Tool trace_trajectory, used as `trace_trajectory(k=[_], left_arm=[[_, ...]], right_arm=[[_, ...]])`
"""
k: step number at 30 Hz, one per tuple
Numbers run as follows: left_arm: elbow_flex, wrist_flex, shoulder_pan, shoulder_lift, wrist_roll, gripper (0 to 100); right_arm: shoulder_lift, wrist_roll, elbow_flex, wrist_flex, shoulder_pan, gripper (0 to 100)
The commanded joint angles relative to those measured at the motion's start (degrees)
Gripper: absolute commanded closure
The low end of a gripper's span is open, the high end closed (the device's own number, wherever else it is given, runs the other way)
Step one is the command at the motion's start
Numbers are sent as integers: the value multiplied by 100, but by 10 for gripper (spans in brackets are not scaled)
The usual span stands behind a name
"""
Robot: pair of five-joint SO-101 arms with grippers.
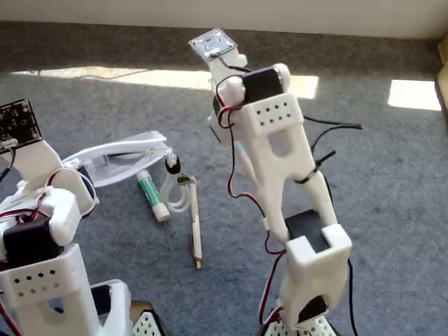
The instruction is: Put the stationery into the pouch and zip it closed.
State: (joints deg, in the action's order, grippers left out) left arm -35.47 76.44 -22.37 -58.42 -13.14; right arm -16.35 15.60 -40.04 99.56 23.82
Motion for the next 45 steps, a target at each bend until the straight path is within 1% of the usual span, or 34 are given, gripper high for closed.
trace_trajectory(k=[1,5,9,11,16,24,29,33,34,36,38,40,45], left_arm=[[655,211,215,13,70,993],[1042,387,295,180,70,993],[1640,712,716,1024,70,993],[1938,782,822,1446,62,993],[2563,791,875,2246,35,993],[3688,1108,875,3248,-123,993],[4409,1415,884,3960,-123,993],[4646,1582,971,4321,-255,993],[4655,1574,980,4347,-299,993],[4664,1556,998,4347,-369,993],[4673,1556,1033,4338,-404,993],[4637,1556,1095,4338,-404,993],[4629,1556,1112,4356,-404,993]], right_arm=[[1191,-70,163,127,22,992],[2035,-404,435,84,22,992],[2695,-580,760,-92,22,992],[3011,-668,971,-207,22,992],[3890,-897,1499,-567,22,993],[4989,-914,2343,-1323,48,992],[5367,-914,2651,-1745,558,992],[5578,-923,2756,-2141,1051,992],[5622,-1020,2782,-2290,1191,992],[5684,-1459,2826,-2598,1411,992],[5736,-1829,2835,-3002,1446,992],[5754,-2004,2844,-3433,1446,992],[5701,-2084,2905,-4418,1473,992]])
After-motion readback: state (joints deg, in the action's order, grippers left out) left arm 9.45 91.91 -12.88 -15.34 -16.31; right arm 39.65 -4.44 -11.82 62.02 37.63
